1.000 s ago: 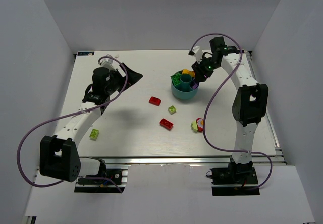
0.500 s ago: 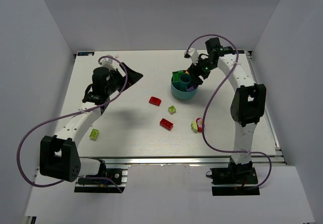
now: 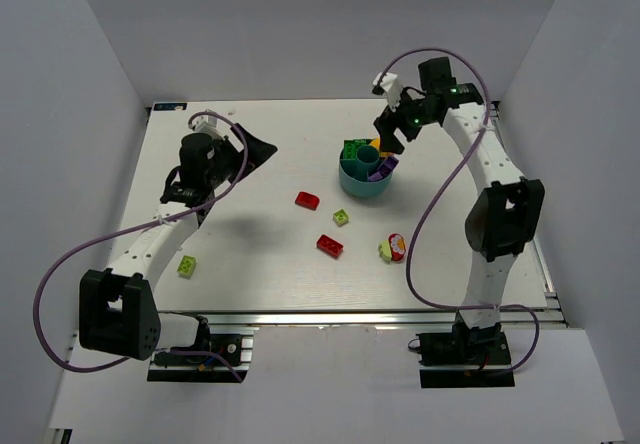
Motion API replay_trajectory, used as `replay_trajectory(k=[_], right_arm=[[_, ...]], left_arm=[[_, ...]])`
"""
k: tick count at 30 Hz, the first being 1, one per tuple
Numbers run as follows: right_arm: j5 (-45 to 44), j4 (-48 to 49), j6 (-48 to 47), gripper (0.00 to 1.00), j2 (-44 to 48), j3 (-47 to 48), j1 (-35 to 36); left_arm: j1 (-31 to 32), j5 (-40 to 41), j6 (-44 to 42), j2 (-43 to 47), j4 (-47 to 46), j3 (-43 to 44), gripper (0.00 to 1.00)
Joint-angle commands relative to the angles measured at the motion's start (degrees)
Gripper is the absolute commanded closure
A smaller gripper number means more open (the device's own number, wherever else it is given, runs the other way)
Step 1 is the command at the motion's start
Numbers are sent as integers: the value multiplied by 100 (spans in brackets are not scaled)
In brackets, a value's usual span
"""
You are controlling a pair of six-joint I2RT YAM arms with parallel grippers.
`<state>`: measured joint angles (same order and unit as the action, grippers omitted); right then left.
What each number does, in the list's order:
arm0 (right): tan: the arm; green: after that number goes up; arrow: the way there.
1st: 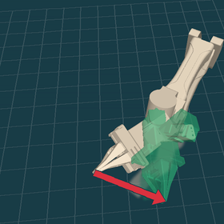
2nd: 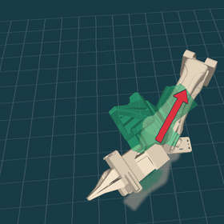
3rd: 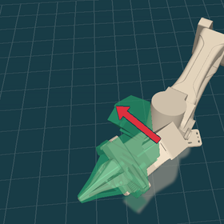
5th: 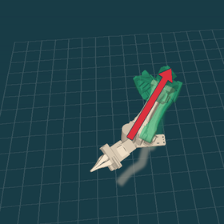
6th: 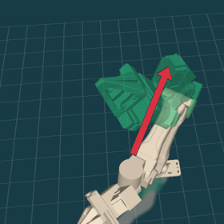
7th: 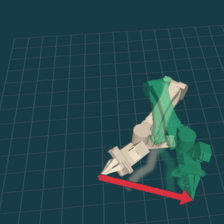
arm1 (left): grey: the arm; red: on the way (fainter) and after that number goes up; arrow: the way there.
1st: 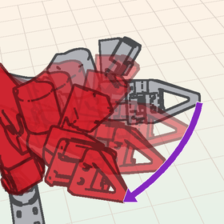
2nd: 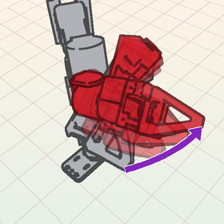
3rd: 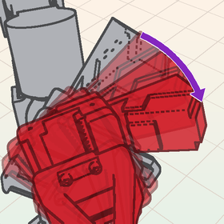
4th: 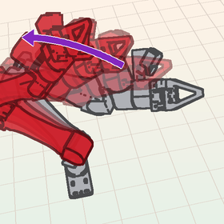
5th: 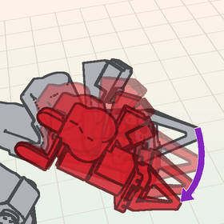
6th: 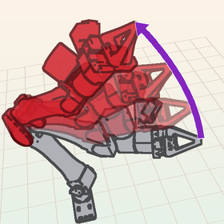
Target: Sort the legos into containers by color
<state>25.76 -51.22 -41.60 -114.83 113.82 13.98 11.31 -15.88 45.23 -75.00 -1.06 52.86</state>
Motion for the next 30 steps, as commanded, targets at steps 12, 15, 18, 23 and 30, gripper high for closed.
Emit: replay_trajectory(k=[12, 15, 18, 23, 30], right_arm=[[2961, 1688, -627, 68, 2544, -3164, -142], [2357, 1273, -1209, 86, 2746, -3690, 297], [1504, 1448, -790, 68, 2913, -4183, 675], [818, 1343, -279, 43, 2957, -4596, 1036], [298, 2247, 608, 18, 2589, -4773, 1555]], left_arm=[[-797, 610, 241, 635, 859, -400, 44], [-929, 1164, 65, 925, 1754, -180, 100], [-1025, 1815, -67, 1224, 2416, -57, 100], [-1122, 2343, 81, 1760, 3215, -188, 71], [-1386, 2291, 381, 2042, 4078, -206, 13]])
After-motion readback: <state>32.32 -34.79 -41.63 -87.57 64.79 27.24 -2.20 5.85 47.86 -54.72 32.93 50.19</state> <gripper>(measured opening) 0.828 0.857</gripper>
